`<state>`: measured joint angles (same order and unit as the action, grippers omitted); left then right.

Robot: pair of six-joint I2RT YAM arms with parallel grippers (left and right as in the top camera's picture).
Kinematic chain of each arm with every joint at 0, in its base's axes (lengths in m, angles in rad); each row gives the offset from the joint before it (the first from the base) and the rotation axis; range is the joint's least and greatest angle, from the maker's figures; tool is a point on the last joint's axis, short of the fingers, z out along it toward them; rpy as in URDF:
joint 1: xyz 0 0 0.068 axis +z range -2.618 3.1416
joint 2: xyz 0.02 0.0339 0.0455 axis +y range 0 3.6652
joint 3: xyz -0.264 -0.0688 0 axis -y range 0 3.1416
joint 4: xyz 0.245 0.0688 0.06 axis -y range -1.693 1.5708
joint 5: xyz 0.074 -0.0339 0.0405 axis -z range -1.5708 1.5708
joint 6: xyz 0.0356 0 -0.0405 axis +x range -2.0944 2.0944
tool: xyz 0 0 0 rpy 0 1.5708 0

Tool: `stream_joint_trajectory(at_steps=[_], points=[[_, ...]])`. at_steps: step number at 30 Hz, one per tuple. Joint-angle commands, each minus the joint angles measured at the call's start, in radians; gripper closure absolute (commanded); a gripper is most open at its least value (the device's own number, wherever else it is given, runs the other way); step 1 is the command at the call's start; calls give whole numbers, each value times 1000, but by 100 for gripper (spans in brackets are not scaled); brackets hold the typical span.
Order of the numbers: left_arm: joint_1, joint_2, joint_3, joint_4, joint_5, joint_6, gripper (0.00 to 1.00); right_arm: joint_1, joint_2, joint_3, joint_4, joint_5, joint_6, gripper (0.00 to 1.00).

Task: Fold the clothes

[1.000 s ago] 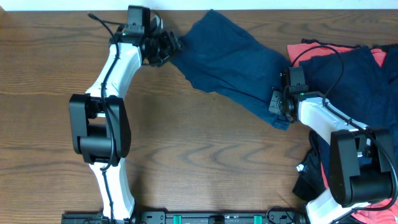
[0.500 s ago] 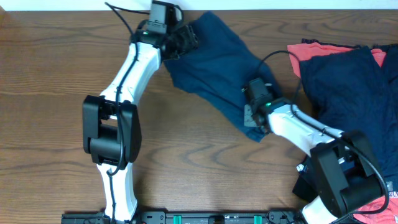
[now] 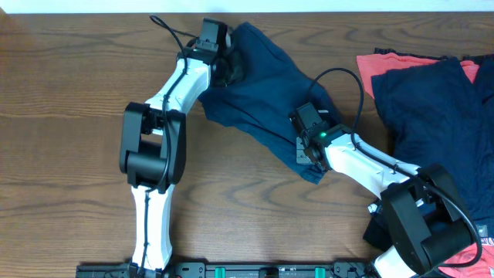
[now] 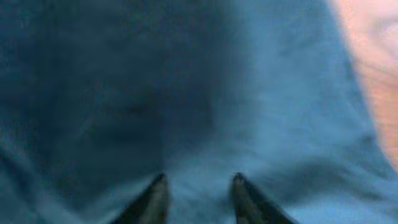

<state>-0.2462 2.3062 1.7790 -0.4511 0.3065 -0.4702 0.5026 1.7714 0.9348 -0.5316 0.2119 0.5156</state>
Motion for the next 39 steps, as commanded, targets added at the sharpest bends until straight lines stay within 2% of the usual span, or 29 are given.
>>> stream_joint_trajectory(at_steps=[1, 4, 6, 11, 16, 23, 29, 33, 39], points=[[37, 37, 12, -17, -38, 5, 79, -15, 92, -117, -80, -202, 8, 99], [60, 71, 12, -39, -27, 4, 91, -32, 46, -117, -86, -201, 8, 99], [71, 90, 12, -70, -27, 2, 94, -42, 0, -116, -86, -201, 8, 99], [71, 97, 5, -134, -27, 5, 94, -97, -81, -83, -96, -225, 8, 99], [44, 97, 4, -201, -27, 10, 94, -209, -86, -13, -116, -301, 6, 99], [-20, 97, 0, -300, -27, 10, 94, -343, -84, 71, -108, -321, -107, 99], [-64, 97, -6, -397, -25, 10, 94, -387, -84, 134, -85, -320, -192, 99], [-93, 97, -15, -490, 36, 14, 94, -395, -83, 154, -52, -317, -199, 99], [-136, 97, -41, -512, 79, 24, 94, -395, -78, 158, 4, -313, -200, 99]])
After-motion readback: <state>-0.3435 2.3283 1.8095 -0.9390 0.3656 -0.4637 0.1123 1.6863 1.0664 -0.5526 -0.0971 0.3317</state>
